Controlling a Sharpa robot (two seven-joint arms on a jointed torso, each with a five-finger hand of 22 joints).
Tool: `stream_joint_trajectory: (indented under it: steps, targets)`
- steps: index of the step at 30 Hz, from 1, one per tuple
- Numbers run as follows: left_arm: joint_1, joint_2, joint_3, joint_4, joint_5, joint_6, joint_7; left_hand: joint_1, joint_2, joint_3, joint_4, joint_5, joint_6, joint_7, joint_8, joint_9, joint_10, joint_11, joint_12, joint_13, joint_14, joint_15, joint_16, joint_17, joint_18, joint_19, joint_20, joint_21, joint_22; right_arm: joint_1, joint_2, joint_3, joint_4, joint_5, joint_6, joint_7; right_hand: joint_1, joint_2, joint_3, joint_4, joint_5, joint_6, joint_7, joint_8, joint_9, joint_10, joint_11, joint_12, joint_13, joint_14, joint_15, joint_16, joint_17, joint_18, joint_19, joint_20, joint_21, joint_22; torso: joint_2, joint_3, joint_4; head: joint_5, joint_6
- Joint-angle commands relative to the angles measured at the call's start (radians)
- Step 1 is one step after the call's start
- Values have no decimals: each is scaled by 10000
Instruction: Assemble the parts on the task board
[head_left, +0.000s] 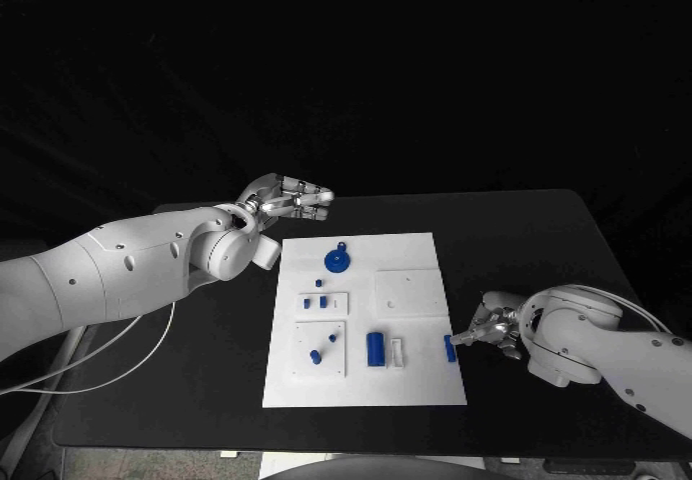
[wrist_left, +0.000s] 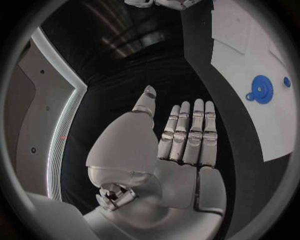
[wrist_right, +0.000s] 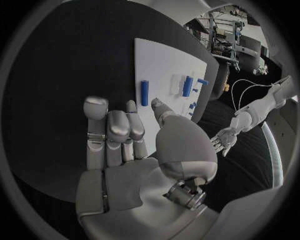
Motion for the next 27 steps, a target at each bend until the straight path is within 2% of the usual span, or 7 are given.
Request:
stream_joint_trajectory:
  steps: [1, 10, 19, 22, 25, 26, 27]
  targets:
    - [-1, 14, 4, 17, 0, 59, 106, -18, 87, -33, -44, 15, 35, -3, -25, 9, 44, 9, 21, 13, 69, 12, -36, -3, -136, 65, -2, 54, -13, -21, 136, -54, -115, -316, 215, -336, 1, -132, -13, 57, -85, -93, 23, -44, -21, -15, 51, -44, 89, -10, 47, -16, -3, 86, 508, 89, -34, -1, 0, -11, 6, 21, -16]
    - [-1, 20, 3, 7, 1, 115, 72, -31, 83, -29, -25, 8, 23, 0, -24, 9, 33, 14, 21, 13, 63, 13, -35, -3, -137, 59, 2, 50, -14, -56, 519, -278, -412, -296, 389, -336, -15, -336, 81, 441, -603, -231, 71, -37, -272, -50, 85, -46, 69, -14, 71, -31, -6, 114, 511, 117, -67, 1, 2, -10, 7, 61, -63]
    - [-2, 22, 1, -12, 2, 154, 41, -41, 78, -22, -5, -1, 6, 8, -25, 9, 17, 20, 20, 13, 56, 16, -35, -3, -137, 55, 4, 49, -14, -87, 739, -452, -679, -452, 689, -349, -14, -171, 39, 199, -533, -181, 70, -38, -377, -76, 86, -60, 45, -12, 75, -40, -4, 112, 504, 121, -112, 0, -1, -2, -5, 95, -96]
    - [-2, 19, 1, -10, 2, 165, 31, -41, 78, -22, -5, -1, 6, 8, -25, 9, 17, 20, 20, 13, 56, 16, -35, -3, -137, 55, 4, 49, -14, -99, 801, -474, -759, -492, 646, -339, -32, 37, 23, -120, -463, -116, 60, -39, -407, -70, 78, -42, 43, -9, 70, -50, -5, 105, 511, 119, -99, 16, -2, -2, -2, 93, -94]
    - [-2, 13, 0, -9, 2, 171, 22, -41, 78, -22, -5, -1, 6, 8, -25, 9, 17, 20, 20, 13, 56, 16, -35, -3, -137, 55, 4, 49, -14, -107, 852, -486, -817, -536, 560, -322, 96, 516, 110, -651, -424, 0, 20, -38, -418, -61, 52, -27, 48, -7, 58, -47, -1, 94, 512, 112, -105, 19, -2, 0, -3, 106, -91]
    - [-2, 10, 0, -9, 2, 173, 19, -46, 83, -16, 6, -3, -4, 11, -25, 9, 7, 22, 21, 13, 40, 21, -35, -3, -136, 50, 8, 47, -15, -111, 871, -489, -836, -556, 514, -313, 218, 709, 289, -942, -277, 51, -15, -43, -429, -60, 32, -27, 48, -7, 50, -51, -4, 82, 513, 103, -106, 18, -3, 3, -6, 110, -92]
    - [-2, 9, 0, -9, 2, 174, 16, -46, 83, -16, 6, -3, -4, 11, -25, 9, 7, 22, 21, 13, 40, 21, -35, -3, -136, 50, 8, 47, -15, -113, 883, -491, -849, -566, 484, -308, 182, 788, 350, -1107, -144, 71, -26, -46, -442, -60, 28, -29, 46, -8, 47, -55, -7, 71, 512, 98, -107, 18, -4, 4, -10, 111, -91]
